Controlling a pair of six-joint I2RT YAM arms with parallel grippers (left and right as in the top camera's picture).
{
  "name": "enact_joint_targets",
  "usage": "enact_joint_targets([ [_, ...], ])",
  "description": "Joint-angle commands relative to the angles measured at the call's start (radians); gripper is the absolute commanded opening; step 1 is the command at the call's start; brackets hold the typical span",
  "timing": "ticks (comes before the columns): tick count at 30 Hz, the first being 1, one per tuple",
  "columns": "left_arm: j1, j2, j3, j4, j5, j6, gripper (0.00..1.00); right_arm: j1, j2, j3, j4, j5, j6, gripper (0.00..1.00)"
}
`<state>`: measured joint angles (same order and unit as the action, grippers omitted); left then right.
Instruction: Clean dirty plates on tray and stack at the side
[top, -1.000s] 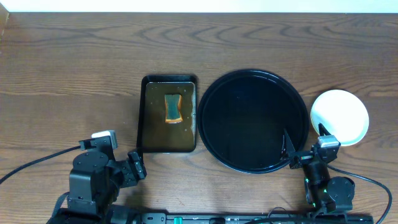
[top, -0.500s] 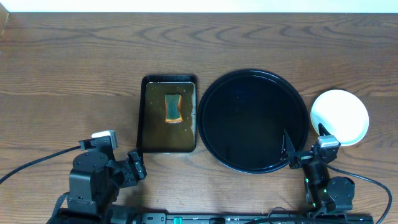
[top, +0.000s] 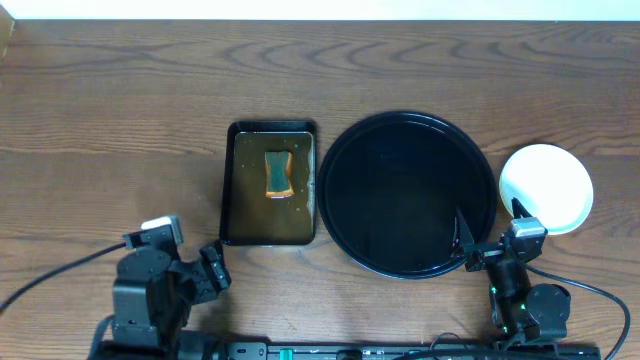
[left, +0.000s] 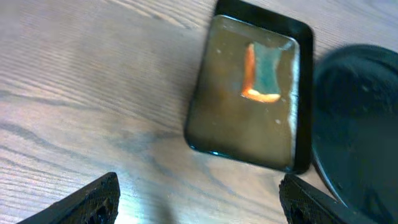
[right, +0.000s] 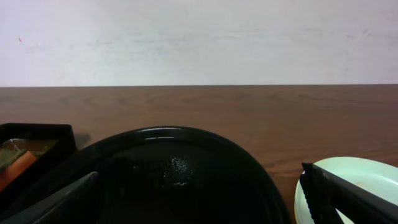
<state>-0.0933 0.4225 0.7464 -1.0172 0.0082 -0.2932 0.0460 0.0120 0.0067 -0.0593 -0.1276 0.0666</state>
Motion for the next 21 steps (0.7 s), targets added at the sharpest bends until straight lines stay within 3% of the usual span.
enact_joint_targets([
  [1, 0.039, -0.079, -0.106, 0.059, -0.02, 0.016, 0.83, 0.008, -0.006, -0.001, -0.003, -0.011, -0.008, 0.99],
  [14, 0.088, -0.392, -0.536, 0.547, -0.019, 0.0, 0.83, 0.008, -0.006, -0.001, -0.003, -0.011, -0.008, 0.99],
  [21, 0.101, -0.421, -0.669, 0.877, -0.019, 0.001, 0.83, 0.008, -0.006, -0.001, -0.003, -0.011, -0.008, 0.99],
])
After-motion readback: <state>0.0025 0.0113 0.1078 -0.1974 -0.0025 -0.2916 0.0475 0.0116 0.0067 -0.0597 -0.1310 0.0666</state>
